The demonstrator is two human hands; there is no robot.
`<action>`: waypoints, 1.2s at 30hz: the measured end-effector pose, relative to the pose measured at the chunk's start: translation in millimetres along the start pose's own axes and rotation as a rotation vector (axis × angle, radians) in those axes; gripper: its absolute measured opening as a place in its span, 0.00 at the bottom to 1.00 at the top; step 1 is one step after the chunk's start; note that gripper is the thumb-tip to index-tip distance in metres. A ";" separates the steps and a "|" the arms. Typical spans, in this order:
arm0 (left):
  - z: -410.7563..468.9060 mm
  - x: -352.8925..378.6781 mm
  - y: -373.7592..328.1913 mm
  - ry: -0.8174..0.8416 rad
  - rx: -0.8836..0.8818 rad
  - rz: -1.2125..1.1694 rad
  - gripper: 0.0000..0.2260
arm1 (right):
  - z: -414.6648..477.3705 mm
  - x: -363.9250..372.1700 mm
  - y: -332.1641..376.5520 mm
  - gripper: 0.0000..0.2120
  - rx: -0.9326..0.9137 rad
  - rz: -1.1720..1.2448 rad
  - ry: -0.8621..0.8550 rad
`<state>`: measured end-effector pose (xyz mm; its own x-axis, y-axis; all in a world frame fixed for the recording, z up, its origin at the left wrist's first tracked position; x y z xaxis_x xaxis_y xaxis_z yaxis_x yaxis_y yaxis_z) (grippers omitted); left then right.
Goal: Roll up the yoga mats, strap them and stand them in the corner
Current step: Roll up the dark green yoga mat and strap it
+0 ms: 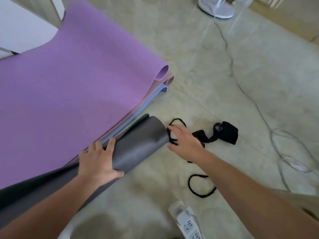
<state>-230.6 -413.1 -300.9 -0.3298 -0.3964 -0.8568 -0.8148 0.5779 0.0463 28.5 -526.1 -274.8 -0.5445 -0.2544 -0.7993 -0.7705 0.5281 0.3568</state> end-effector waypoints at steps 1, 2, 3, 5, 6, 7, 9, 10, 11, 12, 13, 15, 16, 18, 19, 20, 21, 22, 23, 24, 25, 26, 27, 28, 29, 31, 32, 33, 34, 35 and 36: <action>-2.6 0.0 1.9 0.001 -0.003 0.008 0.57 | -1.6 -0.9 -16.7 0.32 0.079 0.008 -0.006; -3.0 -0.8 3.1 -0.005 -0.007 0.009 0.57 | -3.8 -3.4 -33.7 0.31 0.156 0.012 -0.011; -1.2 -2.8 3.9 -0.006 -0.013 0.002 0.58 | -4.5 -7.0 -51.3 0.30 0.224 0.000 -0.017; 4.4 -4.7 8.1 0.029 -0.024 -0.063 0.58 | 0.7 -18.9 -86.1 0.26 0.358 -0.070 -0.063; 7.5 -4.3 10.1 0.047 -0.019 -0.091 0.58 | 4.8 -26.2 -103.1 0.25 0.429 -0.107 -0.081; 9.2 -3.9 12.0 0.061 -0.013 -0.113 0.58 | 9.6 -32.8 -120.6 0.23 0.494 -0.130 -0.098; 11.9 -2.2 15.4 0.076 -0.010 -0.150 0.58 | 18.3 -44.0 -152.3 0.19 0.598 -0.142 -0.133; 12.9 -0.9 16.5 0.080 -0.012 -0.161 0.58 | 24.1 -46.9 -166.4 0.18 0.621 -0.144 -0.140; 13.5 0.3 16.4 0.087 -0.013 -0.170 0.58 | 30.6 -46.7 -178.2 0.19 0.634 -0.122 -0.130; 14.0 1.0 15.8 0.095 -0.009 -0.177 0.58 | 35.1 -45.3 -186.4 0.21 0.655 -0.099 -0.101; 14.6 1.1 15.3 0.100 -0.005 -0.185 0.58 | 40.4 -42.1 -192.8 0.22 0.652 -0.088 -0.064; 16.9 1.1 16.0 0.109 -0.014 -0.196 0.58 | 49.2 -34.7 -200.6 0.26 0.633 -0.031 -0.061; 18.6 1.4 16.6 0.114 -0.019 -0.199 0.59 | 53.7 -31.2 -204.4 0.28 0.640 0.017 -0.078; 20.9 2.1 18.6 0.133 -0.026 -0.217 0.60 | 61.0 -24.4 -211.0 0.29 0.657 0.039 -0.118; 22.2 2.2 19.8 0.137 -0.028 -0.229 0.60 | 63.1 -22.9 -211.4 0.27 0.658 0.024 -0.145; 22.9 2.0 20.9 0.139 -0.028 -0.242 0.60 | 64.5 -21.0 -212.7 0.24 0.658 0.009 -0.163; 23.1 1.6 21.4 0.143 -0.025 -0.253 0.61 | 64.1 -19.2 -213.9 0.20 0.658 0.020 -0.177; 23.1 1.5 21.7 0.148 -0.024 -0.259 0.61 | 61.8 -19.4 -211.6 0.16 0.656 0.040 -0.193; 22.7 1.5 21.8 0.156 -0.026 -0.261 0.61 | 59.7 -21.3 -209.6 0.11 0.649 0.057 -0.215; 21.9 1.8 21.4 0.163 -0.029 -0.257 0.61 | 57.1 -24.7 -206.8 0.08 0.637 0.069 -0.242; 21.4 2.2 20.1 0.168 -0.027 -0.247 0.61 | 53.7 -30.6 -202.9 0.06 0.620 0.086 -0.280; 21.2 2.5 18.3 0.169 -0.025 -0.232 0.62 | 50.6 -37.8 -199.7 0.06 0.602 0.111 -0.328; 20.5 2.5 16.6 0.167 -0.027 -0.218 0.62 | 47.8 -45.9 -194.6 0.07 0.578 0.156 -0.381; 19.1 2.7 15.6 0.164 -0.033 -0.210 0.62 | 45.1 -54.2 -186.7 0.07 0.544 0.214 -0.432; 16.8 2.6 15.0 0.155 -0.037 -0.205 0.61 | 43.6 -61.7 -175.9 0.07 0.487 0.276 -0.468; 11.6 0.5 13.3 0.114 -0.031 -0.177 0.60 | 40.9 -74.4 -144.7 0.06 0.334 0.365 -0.490; 8.1 -1.4 12.4 0.095 -0.028 -0.154 0.59 | 40.3 -79.3 -126.5 0.05 0.267 0.388 -0.483; 4.2 -3.3 11.3 0.083 -0.026 -0.132 0.58 | 38.4 -83.6 -104.8 0.04 0.201 0.385 -0.470; 0.4 -5.3 10.8 0.074 -0.029 -0.121 0.57 | 36.9 -87.5 -82.3 0.04 0.129 0.367 -0.457; -3.9 -8.1 12.9 0.059 -0.042 -0.116 0.56 | 34.9 -91.8 -56.1 0.04 0.048 0.345 -0.453; -8.4 -11.8 19.0 0.039 -0.063 -0.113 0.56 | 33.3 -95.0 -28.8 0.05 -0.024 0.335 -0.459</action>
<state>-246.3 -403.5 -285.6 -0.2519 -0.4847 -0.8376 -0.8758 0.4824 -0.0157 113.5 -490.3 -225.2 -0.5651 0.3047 -0.7667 -0.5906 0.4995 0.6338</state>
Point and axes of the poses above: each hand's wrist, its own z-axis towards the middle knuckle, its own x-axis out of the palm, y = z × x, the point moved 5 cm from there along z, towards the middle knuckle, and after that the axes turned 5 degrees about y, right-handed, at the moved point
